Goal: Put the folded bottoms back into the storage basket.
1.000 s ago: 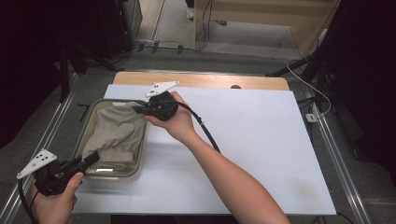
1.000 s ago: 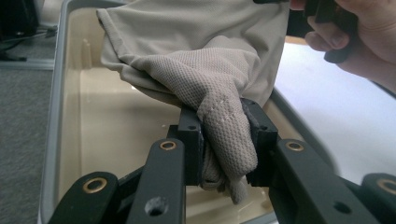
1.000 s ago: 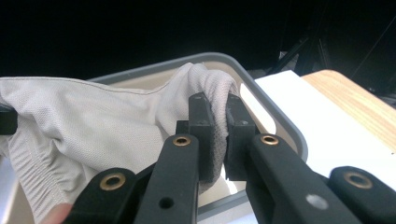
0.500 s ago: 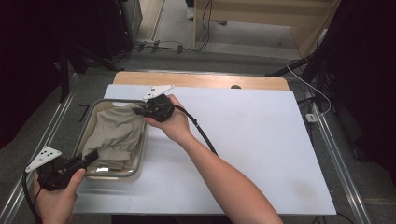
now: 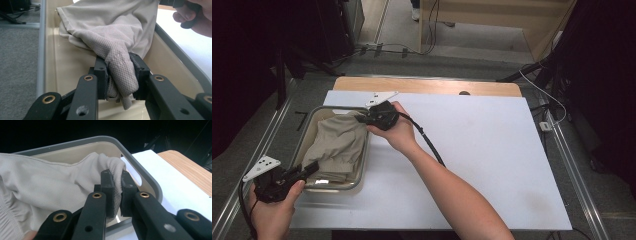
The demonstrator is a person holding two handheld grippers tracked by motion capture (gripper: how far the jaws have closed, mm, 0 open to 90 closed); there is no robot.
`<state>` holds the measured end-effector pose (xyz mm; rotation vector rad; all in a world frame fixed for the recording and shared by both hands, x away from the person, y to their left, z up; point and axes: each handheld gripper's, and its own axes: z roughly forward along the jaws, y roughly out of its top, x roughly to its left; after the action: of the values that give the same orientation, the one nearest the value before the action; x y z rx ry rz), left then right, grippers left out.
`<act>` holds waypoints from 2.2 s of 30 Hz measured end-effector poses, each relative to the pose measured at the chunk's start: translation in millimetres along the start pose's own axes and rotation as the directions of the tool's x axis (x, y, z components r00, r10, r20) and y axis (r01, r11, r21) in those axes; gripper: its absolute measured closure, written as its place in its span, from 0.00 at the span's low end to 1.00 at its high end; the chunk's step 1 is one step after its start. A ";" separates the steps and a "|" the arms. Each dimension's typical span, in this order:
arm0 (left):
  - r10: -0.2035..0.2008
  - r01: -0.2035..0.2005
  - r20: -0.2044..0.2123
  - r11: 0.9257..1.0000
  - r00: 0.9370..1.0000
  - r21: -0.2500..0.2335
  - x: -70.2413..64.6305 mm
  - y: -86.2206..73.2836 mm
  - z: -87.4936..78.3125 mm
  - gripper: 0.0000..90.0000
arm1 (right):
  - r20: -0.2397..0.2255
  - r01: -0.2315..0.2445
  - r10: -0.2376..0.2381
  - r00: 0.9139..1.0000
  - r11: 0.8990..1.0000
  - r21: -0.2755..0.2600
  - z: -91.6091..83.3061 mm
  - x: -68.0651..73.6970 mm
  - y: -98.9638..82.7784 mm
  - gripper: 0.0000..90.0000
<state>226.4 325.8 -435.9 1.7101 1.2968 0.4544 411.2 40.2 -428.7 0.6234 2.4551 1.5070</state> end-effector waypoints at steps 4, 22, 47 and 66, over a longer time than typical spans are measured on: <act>-0.002 0.002 -0.013 1.000 1.000 0.007 0.8 -0.4 0.0 0.78 | 0.012 0.009 -0.009 1.000 1.000 0.003 4.6 1.9 -1.4 0.92; 0.016 -0.008 0.062 0.992 0.998 -0.123 -0.6 5.0 -12.4 0.00 | 0.054 -0.080 0.082 0.995 0.996 -0.028 -41.6 -12.7 -1.0 0.00; 0.067 -0.049 0.212 0.995 0.975 -0.088 -36.9 27.4 7.3 0.07 | 0.124 -0.074 0.091 0.988 0.988 -0.139 -155.8 -0.5 -72.5 0.00; 0.123 -0.140 0.107 0.976 0.987 0.167 -46.7 59.8 60.1 0.64 | 0.234 -0.076 0.113 0.966 0.984 -0.163 -248.2 4.7 -137.5 0.00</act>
<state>286.5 255.7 -406.9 1.9487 1.1869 0.3383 279.6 -211.0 -435.0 0.8505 2.1335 1.5339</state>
